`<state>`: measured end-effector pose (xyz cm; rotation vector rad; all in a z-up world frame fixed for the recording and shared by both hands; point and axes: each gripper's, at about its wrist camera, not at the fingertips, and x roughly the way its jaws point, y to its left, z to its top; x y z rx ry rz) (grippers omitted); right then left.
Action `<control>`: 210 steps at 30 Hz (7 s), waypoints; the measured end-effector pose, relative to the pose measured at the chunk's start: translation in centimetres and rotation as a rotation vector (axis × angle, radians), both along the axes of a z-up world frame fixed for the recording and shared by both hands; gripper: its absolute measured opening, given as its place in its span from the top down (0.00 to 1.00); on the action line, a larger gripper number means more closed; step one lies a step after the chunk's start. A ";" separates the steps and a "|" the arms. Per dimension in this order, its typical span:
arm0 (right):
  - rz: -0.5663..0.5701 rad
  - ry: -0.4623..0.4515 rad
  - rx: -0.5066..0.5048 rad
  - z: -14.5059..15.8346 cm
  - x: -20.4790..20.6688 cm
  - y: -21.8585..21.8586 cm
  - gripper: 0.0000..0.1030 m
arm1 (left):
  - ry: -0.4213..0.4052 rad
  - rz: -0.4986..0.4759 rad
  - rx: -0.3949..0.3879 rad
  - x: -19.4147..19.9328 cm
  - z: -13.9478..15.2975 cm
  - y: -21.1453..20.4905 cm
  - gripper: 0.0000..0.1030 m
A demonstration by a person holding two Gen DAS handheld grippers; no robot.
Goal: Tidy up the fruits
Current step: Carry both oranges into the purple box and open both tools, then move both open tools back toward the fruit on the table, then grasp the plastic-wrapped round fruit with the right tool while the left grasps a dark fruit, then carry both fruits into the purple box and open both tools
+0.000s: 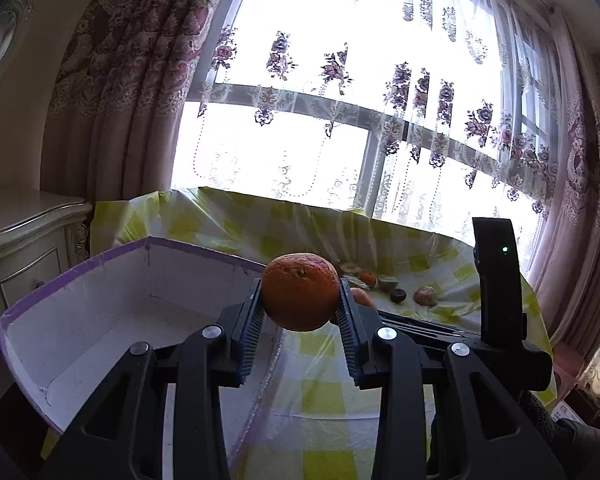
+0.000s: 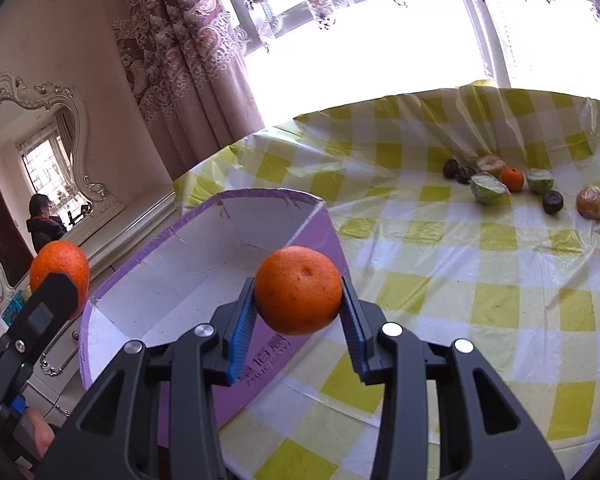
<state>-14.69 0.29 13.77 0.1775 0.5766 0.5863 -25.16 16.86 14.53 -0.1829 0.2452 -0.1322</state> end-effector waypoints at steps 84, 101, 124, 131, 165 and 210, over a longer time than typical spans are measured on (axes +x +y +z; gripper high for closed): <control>-0.801 0.254 -0.383 -9.8 26.1 -28.4 0.27 | 0.571 -0.162 -0.119 24.8 -13.9 -14.5 0.16; -0.760 0.328 -0.457 -11.0 30.7 -28.4 0.39 | 0.561 -0.155 -0.132 24.8 -13.9 -14.4 0.16; -0.914 0.174 0.025 -9.7 11.2 -30.2 0.39 | 0.542 -0.283 0.119 31.1 -12.9 -23.1 0.17; -0.880 0.198 0.070 -10.1 11.7 -31.0 0.39 | 0.548 -0.406 0.206 39.6 -13.1 -32.2 0.33; -0.848 0.191 0.038 -9.9 11.8 -30.3 0.39 | 0.422 -0.254 -0.165 17.6 -12.4 -11.2 0.64; -0.053 0.009 -0.023 -1.6 -0.9 -2.2 0.39 | 0.010 0.068 -0.057 0.4 -0.6 0.1 0.63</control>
